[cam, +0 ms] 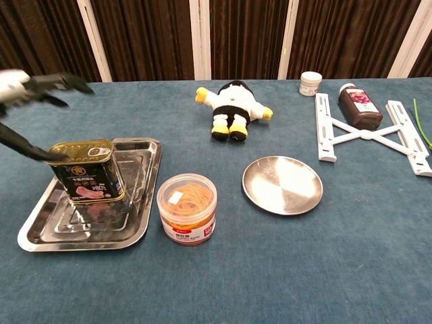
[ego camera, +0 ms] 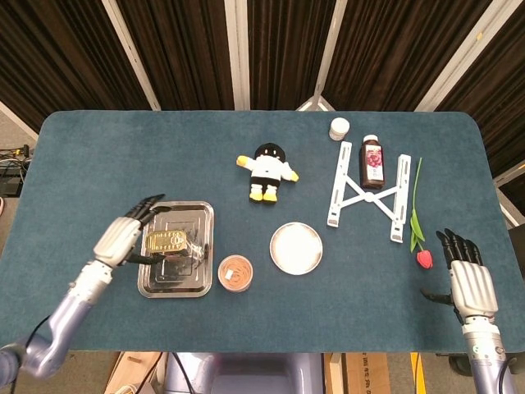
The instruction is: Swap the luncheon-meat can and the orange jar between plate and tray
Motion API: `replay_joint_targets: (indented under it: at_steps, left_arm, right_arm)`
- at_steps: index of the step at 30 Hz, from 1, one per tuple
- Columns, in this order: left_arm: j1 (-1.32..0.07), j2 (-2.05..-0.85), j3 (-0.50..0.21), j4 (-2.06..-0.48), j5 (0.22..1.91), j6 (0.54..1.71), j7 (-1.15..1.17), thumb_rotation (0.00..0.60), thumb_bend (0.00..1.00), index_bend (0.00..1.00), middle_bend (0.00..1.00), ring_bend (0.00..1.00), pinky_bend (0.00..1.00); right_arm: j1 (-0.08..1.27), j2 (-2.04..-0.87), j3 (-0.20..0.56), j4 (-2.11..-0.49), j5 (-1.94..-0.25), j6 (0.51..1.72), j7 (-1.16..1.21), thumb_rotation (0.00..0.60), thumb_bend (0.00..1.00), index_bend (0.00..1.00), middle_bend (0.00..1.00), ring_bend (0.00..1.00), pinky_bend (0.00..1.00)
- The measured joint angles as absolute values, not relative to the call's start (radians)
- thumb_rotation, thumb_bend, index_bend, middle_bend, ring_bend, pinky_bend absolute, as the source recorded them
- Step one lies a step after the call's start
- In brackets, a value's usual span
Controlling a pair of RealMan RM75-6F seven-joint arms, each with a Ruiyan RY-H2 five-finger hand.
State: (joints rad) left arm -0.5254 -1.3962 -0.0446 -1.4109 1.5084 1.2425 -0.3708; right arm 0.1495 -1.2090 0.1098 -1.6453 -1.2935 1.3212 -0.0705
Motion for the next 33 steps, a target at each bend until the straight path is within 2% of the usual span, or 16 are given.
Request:
replay_joint_targets:
  at_steps: [9,16,20,25,33]
  left_arm:
    - [-0.354,-1.263,-0.016,-1.527,1.558,1.514,-0.131,0.600,0.13,0.19,0.02,0.00,0.11]
    - [-0.175,-1.230,0.038,-1.555,1.581,1.682,0.078,0.600,0.14,0.19,0.00,0.00,0.10]
    - [-0.136,-1.228,0.069,-1.565,1.595,1.692,0.116,0.600,0.14,0.18,0.00,0.00,0.10]
    - [-0.129,-1.226,0.074,-1.579,1.611,1.669,0.145,0.600,0.14,0.18,0.00,0.00,0.10]
    - [-0.124,-1.231,0.049,-1.582,1.596,1.644,0.154,0.600,0.15,0.17,0.00,0.00,0.10]
  right_arm:
    - [0.160,-1.209,0.092,-1.635,-1.353,1.310,-0.032,0.600,0.02,0.00,0.00,0.00,0.00]
    - [0.229,-1.193,0.051,-1.657,-1.525,1.229,0.092,0.600,0.02,0.00,0.00,0.00,0.00]
    - [0.318,-1.176,0.044,-1.727,-1.623,1.131,0.110,0.600,0.02,0.00,0.00,0.00,0.00]
    - [0.454,-1.172,0.057,-1.834,-1.623,0.953,0.095,0.600,0.02,0.00,0.00,0.00,0.00]
    - [0.594,-1.313,0.116,-1.876,-1.489,0.813,-0.036,0.600,0.02,0.00,0.00,0.00,0.00]
